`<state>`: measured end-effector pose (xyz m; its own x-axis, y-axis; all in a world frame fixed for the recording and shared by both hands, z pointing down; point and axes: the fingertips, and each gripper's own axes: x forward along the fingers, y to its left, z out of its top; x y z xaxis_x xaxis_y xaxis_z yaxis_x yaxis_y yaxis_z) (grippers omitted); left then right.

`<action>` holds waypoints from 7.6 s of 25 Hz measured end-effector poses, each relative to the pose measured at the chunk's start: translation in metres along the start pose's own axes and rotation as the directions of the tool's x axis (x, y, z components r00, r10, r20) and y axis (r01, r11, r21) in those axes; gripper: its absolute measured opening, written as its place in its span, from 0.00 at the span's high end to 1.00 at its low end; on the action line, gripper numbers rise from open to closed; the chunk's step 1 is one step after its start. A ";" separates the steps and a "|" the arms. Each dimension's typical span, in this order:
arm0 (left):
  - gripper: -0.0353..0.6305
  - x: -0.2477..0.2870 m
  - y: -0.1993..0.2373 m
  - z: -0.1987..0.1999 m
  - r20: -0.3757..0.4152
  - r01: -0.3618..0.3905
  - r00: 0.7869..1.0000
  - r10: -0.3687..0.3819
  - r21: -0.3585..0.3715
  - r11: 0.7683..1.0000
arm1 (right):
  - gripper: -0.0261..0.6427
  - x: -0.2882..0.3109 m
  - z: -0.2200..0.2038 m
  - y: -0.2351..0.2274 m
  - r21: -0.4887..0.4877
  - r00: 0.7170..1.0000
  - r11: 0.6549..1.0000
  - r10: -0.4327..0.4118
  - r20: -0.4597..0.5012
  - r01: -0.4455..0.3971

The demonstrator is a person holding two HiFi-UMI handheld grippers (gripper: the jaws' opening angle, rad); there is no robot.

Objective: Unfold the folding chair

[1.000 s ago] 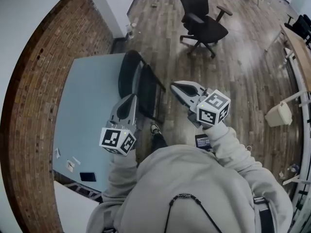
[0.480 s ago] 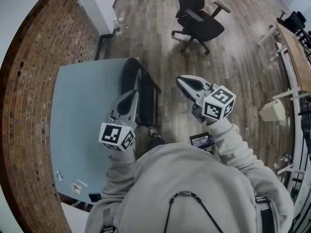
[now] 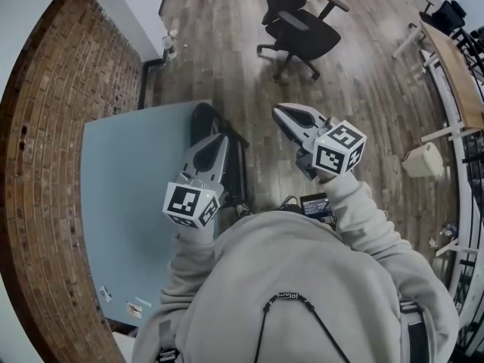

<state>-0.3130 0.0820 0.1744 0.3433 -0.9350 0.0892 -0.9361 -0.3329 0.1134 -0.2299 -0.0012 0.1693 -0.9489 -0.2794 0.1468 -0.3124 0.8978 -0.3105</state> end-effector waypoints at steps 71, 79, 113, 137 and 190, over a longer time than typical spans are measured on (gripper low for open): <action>0.81 0.064 0.068 -0.344 -0.559 -0.366 0.829 -0.012 -0.559 0.744 | 0.76 -0.012 -0.580 -0.290 0.801 0.769 0.583 0.449 -0.454 0.133; 0.79 0.102 0.029 -0.370 -0.504 -0.324 0.862 -0.056 -0.633 0.703 | 0.75 -0.083 -0.627 -0.352 0.905 0.785 0.426 0.564 -0.256 -0.011; 0.78 0.125 0.029 -0.492 -0.390 -0.237 0.912 -0.127 -0.753 0.614 | 0.73 -0.174 -0.791 -0.498 0.854 0.708 0.169 0.649 0.279 -0.492; 0.87 0.116 0.032 -0.346 -0.402 -0.271 0.907 0.129 -0.319 0.908 | 0.74 -0.244 -0.555 -0.486 0.467 0.943 0.840 -0.143 -0.302 0.277; 0.94 0.177 -0.150 0.108 0.173 0.211 0.957 -0.233 0.138 0.968 | 0.95 -0.196 0.085 -0.108 -0.185 0.934 0.919 -0.324 0.153 0.349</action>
<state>-0.1196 -0.0468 0.0666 0.5335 -0.8384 -0.1119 -0.8441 -0.5361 -0.0076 -0.0145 -0.0721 0.0939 -0.7916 -0.6037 0.0941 -0.6098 0.7902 -0.0607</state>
